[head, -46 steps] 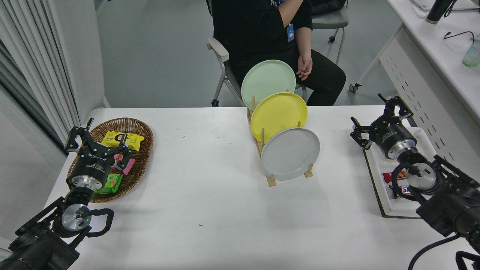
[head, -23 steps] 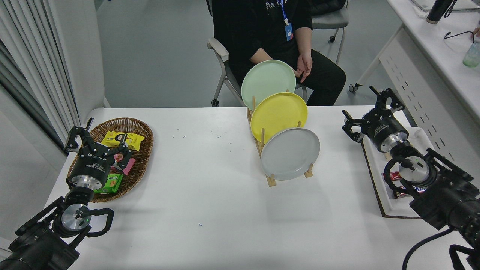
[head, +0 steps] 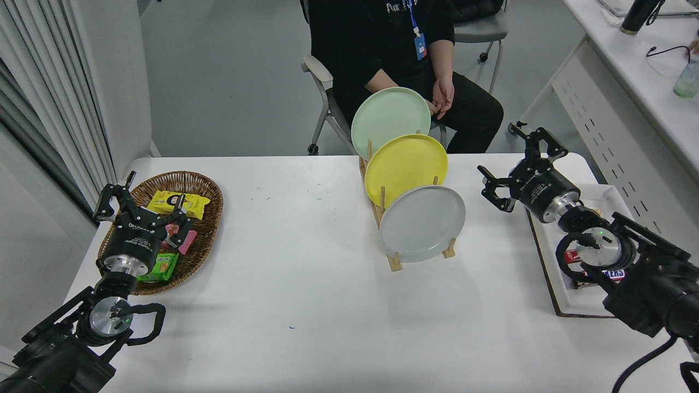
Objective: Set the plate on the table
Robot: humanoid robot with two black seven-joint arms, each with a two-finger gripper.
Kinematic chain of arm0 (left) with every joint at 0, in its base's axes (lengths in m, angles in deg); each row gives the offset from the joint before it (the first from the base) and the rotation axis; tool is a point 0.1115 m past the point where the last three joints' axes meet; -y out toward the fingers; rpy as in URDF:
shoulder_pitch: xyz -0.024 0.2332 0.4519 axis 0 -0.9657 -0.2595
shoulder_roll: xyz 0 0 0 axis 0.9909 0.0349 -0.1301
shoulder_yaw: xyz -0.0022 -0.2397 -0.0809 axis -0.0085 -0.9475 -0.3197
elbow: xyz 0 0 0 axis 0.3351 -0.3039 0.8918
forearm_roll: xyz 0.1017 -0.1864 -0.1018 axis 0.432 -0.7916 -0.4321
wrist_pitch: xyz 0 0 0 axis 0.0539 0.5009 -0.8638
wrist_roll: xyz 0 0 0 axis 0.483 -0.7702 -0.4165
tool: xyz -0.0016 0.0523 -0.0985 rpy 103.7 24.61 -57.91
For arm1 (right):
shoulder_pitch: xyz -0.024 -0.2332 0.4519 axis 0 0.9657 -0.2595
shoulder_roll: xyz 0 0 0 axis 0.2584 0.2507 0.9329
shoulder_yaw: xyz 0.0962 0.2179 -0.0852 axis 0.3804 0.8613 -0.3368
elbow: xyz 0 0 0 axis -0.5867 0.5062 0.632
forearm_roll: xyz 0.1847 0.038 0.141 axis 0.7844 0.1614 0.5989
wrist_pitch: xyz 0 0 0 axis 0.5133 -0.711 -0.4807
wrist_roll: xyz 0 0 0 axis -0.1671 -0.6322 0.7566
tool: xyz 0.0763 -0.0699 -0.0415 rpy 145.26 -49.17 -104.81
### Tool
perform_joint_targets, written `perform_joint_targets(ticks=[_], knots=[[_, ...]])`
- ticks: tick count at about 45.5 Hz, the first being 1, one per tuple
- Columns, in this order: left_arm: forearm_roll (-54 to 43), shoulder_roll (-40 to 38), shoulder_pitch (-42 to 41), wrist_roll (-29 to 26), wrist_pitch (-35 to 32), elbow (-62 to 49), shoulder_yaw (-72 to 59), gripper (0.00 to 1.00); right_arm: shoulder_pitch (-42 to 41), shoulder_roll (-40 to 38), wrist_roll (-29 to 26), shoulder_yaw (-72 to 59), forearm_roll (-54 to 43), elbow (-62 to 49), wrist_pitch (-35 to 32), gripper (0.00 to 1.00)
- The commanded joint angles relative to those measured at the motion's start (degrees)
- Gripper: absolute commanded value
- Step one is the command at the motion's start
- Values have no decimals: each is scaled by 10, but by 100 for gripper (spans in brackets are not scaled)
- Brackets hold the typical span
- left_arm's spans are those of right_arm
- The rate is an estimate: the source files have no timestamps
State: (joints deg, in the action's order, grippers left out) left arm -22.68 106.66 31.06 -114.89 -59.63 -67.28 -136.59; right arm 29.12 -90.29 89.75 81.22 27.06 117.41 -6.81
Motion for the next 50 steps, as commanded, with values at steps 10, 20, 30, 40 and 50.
perform_joint_targets(ticks=[10,20,30,40,50], knots=[[0,0,0,0,0,0,0,98,6,-92,-4,-123,97,174,67,99],[0,0,1,0,0,0,0,98,10,-88,-4,-126,125,230,177,99],[0,0,0,0,0,0,0,98,0,-41,-3,-124,143,229,253,99],[0,-1,1,0,0,0,0,98,-12,-6,-3,-115,140,226,280,99],[0,-1,1,0,0,0,0,98,-24,10,-3,-114,140,226,291,99]])
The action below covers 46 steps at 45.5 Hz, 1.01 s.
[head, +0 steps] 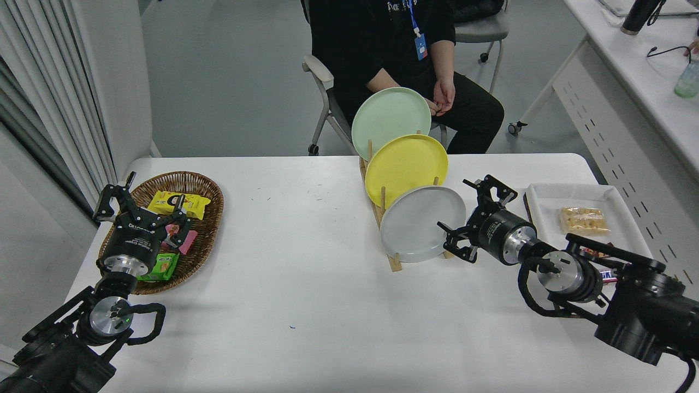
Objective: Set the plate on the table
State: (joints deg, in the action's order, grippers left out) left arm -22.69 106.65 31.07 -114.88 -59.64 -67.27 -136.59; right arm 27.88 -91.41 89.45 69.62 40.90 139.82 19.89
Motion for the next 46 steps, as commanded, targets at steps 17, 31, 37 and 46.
perform_joint_targets(ticks=[17,31,37,46], knots=[[0,0,0,0,0,0,0,98,-49,22,-9,-3,-6,2,64,99],[0,0,1,0,0,0,0,98,-59,20,-34,-10,-34,1,66,99],[0,0,1,0,0,0,0,98,-61,18,-49,-10,-62,-1,66,99],[0,0,0,0,0,0,0,98,-63,18,-54,-10,-81,-5,66,99]])
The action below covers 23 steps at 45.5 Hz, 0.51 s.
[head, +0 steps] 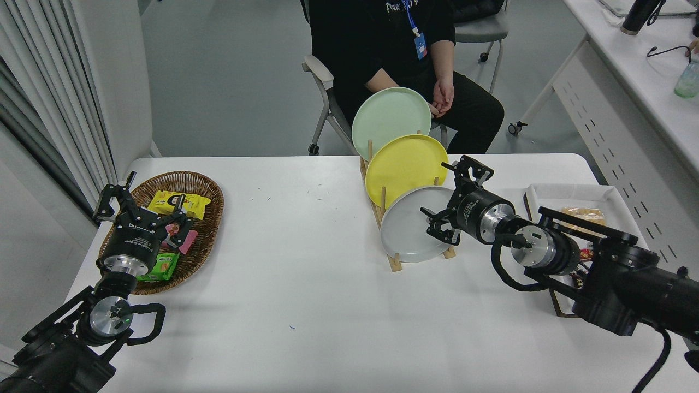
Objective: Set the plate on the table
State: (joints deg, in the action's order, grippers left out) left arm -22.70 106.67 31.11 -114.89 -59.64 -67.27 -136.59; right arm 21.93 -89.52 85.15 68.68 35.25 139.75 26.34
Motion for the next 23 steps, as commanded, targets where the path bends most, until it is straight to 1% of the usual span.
perform_joint_targets(ticks=[1,7,10,13,23], knots=[[0,0,0,0,0,0,0,98,-3,-1,-11,-1,-24,-7,2,99],[0,-1,0,0,0,0,0,98,-2,-1,-12,-2,-24,-15,2,98],[0,0,-1,0,0,0,0,98,-3,-1,-12,-2,-24,-18,1,91],[0,0,-1,0,0,0,0,98,-3,-1,-12,-1,-25,-22,-2,89],[0,0,0,0,0,0,0,98,-3,0,-12,-1,-25,-23,-4,78]])
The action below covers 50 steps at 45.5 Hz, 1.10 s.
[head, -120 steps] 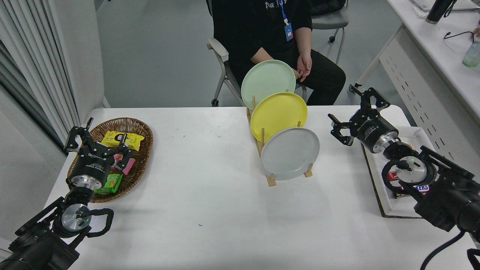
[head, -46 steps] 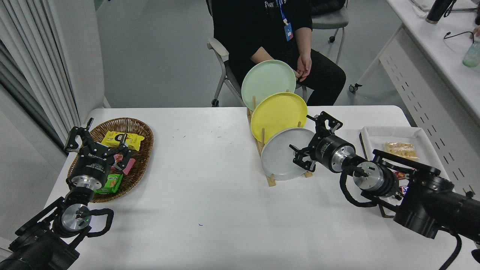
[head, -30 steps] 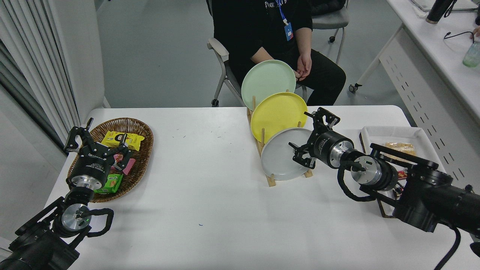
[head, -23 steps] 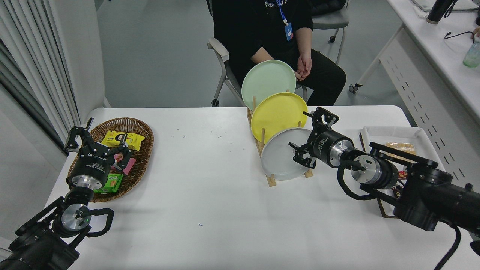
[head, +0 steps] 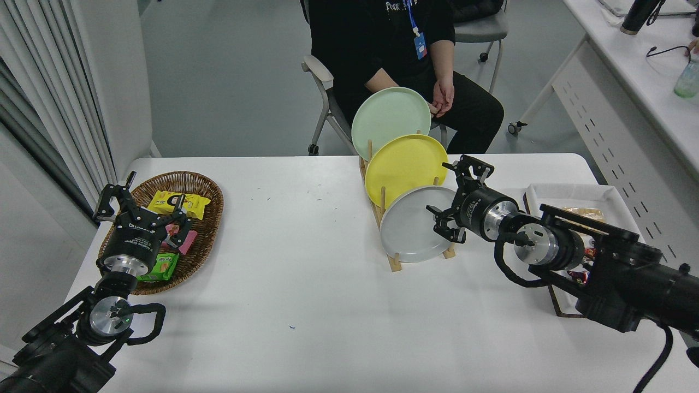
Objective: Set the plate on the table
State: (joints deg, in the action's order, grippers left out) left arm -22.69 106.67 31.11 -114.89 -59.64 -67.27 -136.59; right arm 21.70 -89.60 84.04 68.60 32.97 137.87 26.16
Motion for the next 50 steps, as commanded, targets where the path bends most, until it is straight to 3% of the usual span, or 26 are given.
perform_joint_targets(ticks=[1,16,25,39,50], knots=[[0,0,0,0,0,0,0,98,0,2,-1,0,-2,-4,-2,75],[0,0,0,0,0,0,0,98,1,3,-1,-1,-10,-3,-1,61],[0,0,0,0,0,0,1,98,0,8,-1,-2,-10,-4,1,61],[0,0,0,0,0,0,0,98,-2,17,0,9,-33,-4,2,44],[0,0,-1,0,0,0,0,98,-8,16,0,2,-33,-6,2,42]])
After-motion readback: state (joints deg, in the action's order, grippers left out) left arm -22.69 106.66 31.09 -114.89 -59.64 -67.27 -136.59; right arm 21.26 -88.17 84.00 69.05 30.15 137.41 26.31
